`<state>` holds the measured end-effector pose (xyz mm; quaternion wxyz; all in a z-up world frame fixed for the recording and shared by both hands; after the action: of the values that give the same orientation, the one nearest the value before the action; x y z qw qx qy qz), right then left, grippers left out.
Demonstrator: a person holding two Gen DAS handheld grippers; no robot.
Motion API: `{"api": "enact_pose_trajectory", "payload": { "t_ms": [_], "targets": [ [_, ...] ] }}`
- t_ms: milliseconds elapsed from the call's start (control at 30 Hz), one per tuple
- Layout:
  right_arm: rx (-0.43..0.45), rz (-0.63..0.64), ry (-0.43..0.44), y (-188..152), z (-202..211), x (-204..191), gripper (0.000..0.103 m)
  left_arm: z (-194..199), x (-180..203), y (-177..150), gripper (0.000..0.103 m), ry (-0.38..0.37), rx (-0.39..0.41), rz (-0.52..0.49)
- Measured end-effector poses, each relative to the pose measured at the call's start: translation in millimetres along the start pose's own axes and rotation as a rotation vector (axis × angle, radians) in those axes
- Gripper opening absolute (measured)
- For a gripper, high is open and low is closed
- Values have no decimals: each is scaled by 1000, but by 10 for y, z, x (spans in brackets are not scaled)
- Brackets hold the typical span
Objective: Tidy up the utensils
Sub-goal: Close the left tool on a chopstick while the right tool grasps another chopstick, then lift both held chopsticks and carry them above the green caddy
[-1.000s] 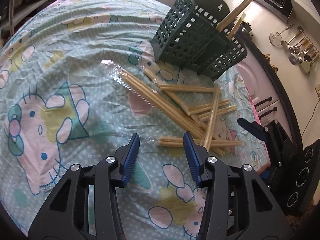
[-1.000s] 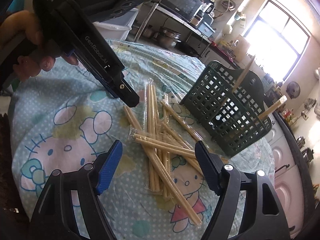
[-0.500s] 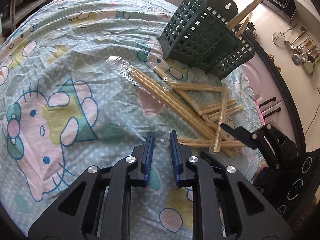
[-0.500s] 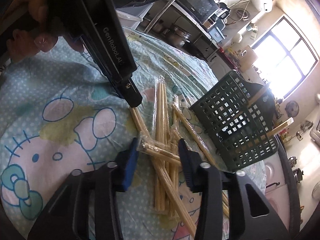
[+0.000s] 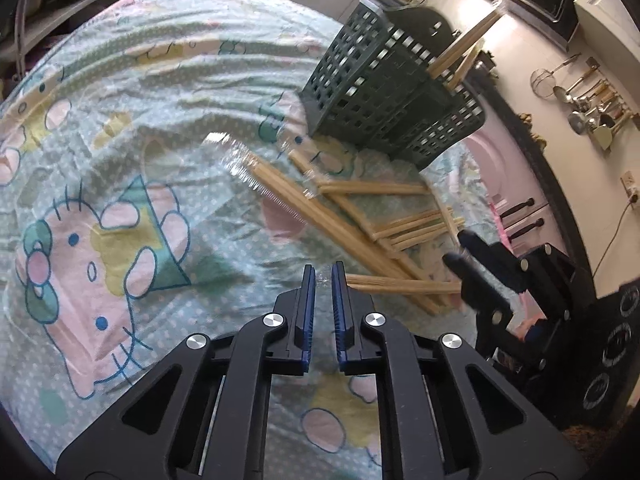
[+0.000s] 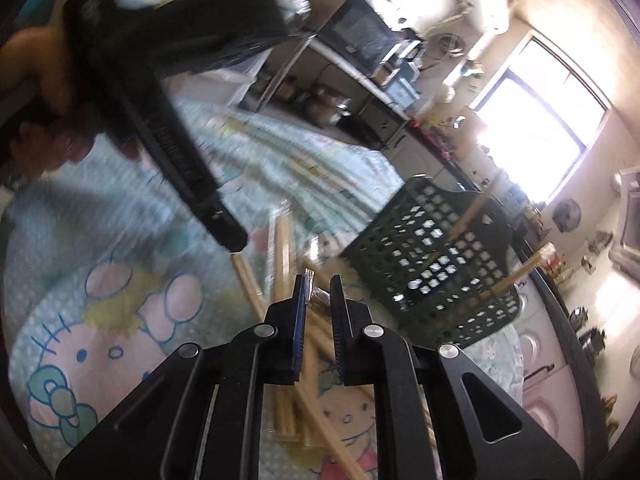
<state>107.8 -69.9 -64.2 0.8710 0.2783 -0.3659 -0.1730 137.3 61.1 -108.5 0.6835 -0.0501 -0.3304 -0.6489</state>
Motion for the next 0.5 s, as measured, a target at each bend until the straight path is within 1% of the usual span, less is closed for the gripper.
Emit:
{"api": "enact_pose_trajectory", "payload": {
  "t_ms": [200,500],
  "targets": [
    [44,-121,-20,53,179,361,10,221,167,72,3,-38,57,-18],
    [71,-276,-45,33,368,812,7,474,574,211,3,-83,143,-79]
  ]
}}
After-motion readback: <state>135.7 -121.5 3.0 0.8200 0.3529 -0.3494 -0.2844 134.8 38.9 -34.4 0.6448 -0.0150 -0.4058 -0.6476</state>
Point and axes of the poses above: each gripper's, at about its wrist camera, not at the fingertips, and z roughly against the way its jaws point, x to its right, y to its top, the point moved 4 cm from there along -z, roughly the way its jaws point, and after that the axes turned 8 degrees about -x, right-handed, at the moved point
